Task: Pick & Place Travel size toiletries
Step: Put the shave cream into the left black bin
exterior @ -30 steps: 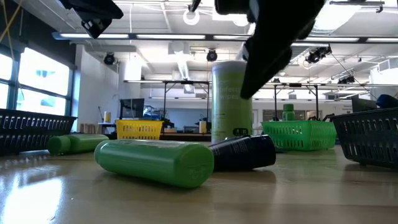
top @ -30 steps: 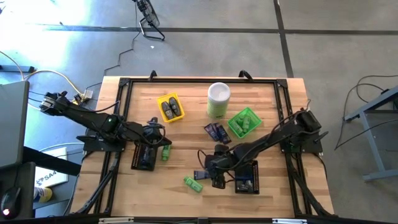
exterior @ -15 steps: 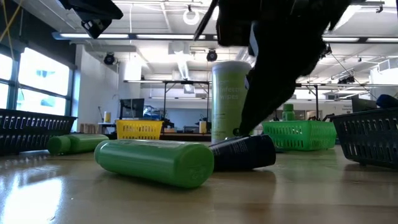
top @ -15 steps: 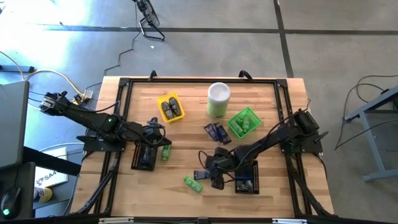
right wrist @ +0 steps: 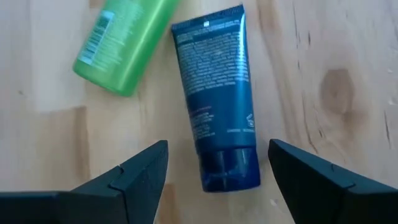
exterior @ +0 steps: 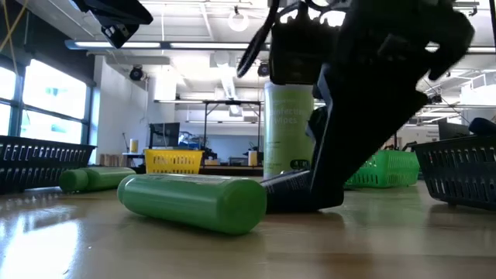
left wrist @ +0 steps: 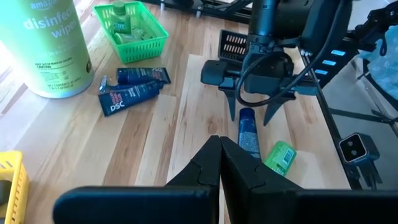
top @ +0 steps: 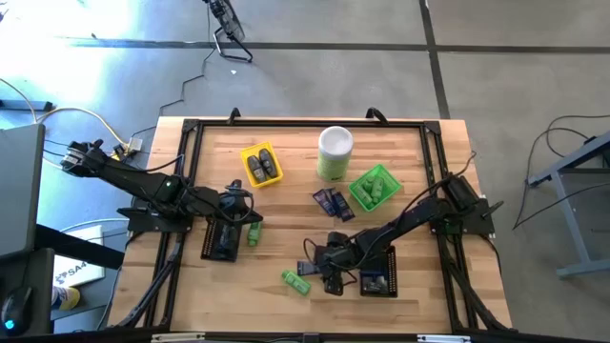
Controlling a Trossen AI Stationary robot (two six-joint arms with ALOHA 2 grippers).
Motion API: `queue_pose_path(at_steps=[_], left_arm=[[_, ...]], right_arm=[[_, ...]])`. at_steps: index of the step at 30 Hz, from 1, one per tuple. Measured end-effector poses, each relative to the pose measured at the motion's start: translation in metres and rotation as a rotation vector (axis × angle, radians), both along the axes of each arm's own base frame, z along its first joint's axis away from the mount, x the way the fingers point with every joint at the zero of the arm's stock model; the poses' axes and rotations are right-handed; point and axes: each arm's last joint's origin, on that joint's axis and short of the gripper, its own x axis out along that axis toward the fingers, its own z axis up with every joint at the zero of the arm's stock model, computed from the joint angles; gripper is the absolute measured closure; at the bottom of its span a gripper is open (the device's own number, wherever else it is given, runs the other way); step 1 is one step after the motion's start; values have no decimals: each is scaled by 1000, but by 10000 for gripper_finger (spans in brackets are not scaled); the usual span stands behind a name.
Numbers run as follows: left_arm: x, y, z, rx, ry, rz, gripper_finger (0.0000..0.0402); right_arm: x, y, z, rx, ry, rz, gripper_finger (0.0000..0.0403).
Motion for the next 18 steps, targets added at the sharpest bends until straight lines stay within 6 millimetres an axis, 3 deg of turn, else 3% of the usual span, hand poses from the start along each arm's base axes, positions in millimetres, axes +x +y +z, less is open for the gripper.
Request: queue_pose_path(at_steps=[18], left_arm=[[0,0,0,0,1,0,401]], right_arm=[[1,0,-1,12,5,-6,169]])
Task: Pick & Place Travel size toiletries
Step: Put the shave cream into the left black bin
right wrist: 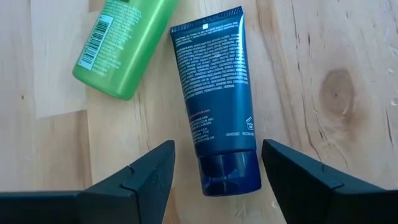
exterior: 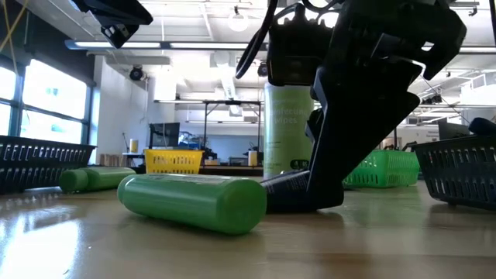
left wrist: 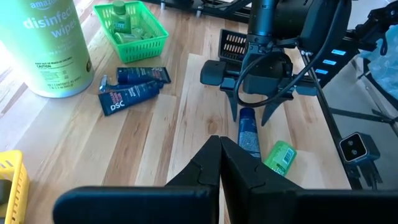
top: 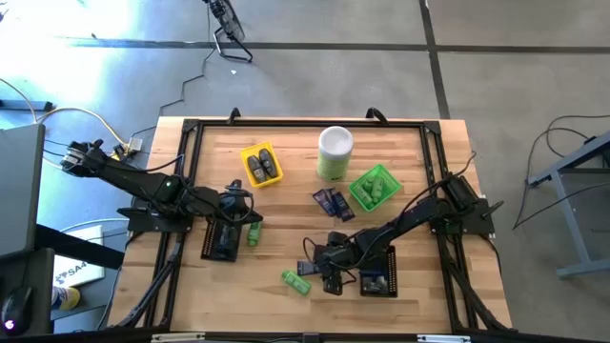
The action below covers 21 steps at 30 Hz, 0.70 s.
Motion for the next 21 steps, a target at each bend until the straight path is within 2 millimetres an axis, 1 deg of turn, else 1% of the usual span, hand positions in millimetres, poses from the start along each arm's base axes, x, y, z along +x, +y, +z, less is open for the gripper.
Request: queue_pose_path(at_steps=[21], left_arm=[[0,0,0,0,0,0,401]], right_arm=[[0,1,0,22,11,14,262]])
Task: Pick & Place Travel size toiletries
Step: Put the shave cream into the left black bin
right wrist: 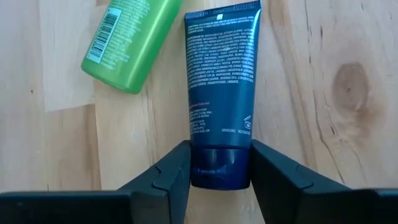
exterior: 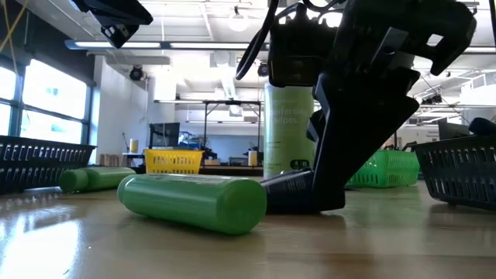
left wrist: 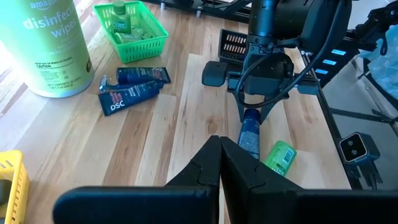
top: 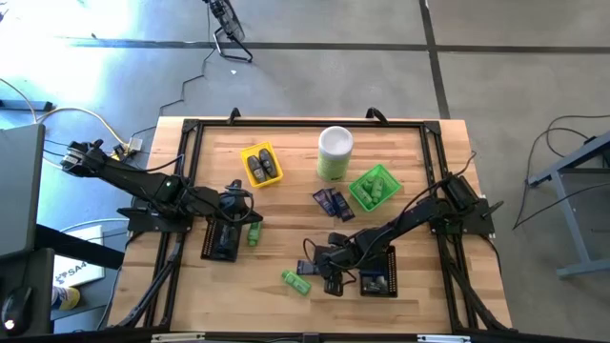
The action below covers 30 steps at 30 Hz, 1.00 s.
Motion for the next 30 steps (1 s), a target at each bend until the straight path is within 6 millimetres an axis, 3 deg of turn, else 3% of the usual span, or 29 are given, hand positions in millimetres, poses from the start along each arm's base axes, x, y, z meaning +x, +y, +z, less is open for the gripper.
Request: queue_pose_path(at_steps=[30], left_arm=[[0,0,0,-1,1,-2,401]], right_arm=[[0,0,0,1,0,1,266]])
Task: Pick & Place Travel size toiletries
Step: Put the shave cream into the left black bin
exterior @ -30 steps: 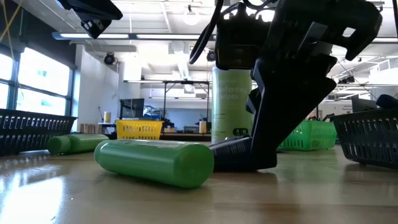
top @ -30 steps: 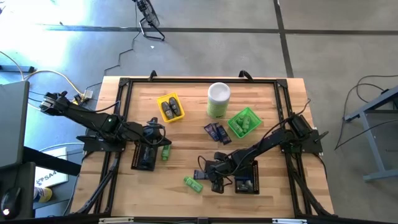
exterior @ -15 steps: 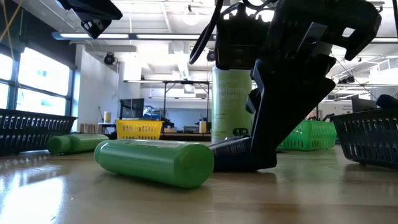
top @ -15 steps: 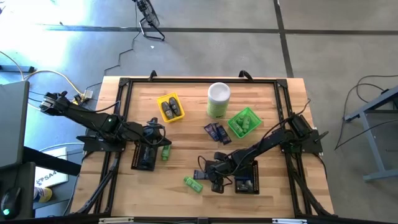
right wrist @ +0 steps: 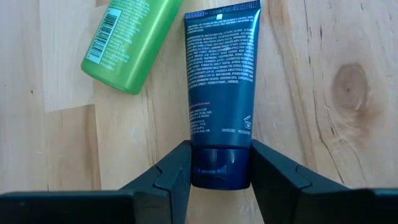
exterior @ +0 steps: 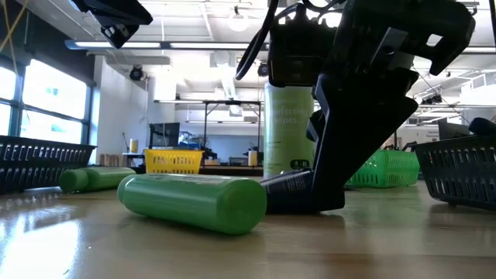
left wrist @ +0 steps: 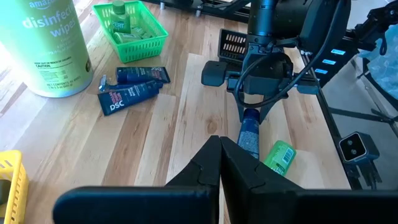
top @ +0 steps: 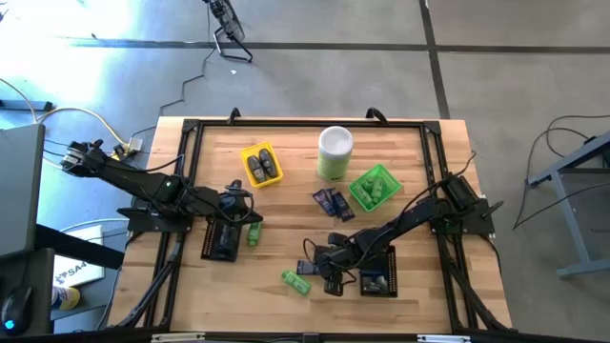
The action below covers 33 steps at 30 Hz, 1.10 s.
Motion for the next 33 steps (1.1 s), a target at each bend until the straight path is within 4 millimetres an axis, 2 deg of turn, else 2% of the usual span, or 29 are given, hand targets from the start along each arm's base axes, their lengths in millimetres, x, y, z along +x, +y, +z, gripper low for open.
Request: queue_pose_path(at_steps=[16,20,28,33], left_arm=[[3,-1,-4,6,19,0,397],[3,-1,-4,6,18,0,364],[4,-1,-4,13,15,15,265],[4,1,3,37,-12,78,246]], right_arm=[[0,0,0,-4,-1,-2,264],[0,0,0,-4,-1,-2,265],[0,-1,1,0,-1,0,268],[3,-10,4,29,3,0,270]])
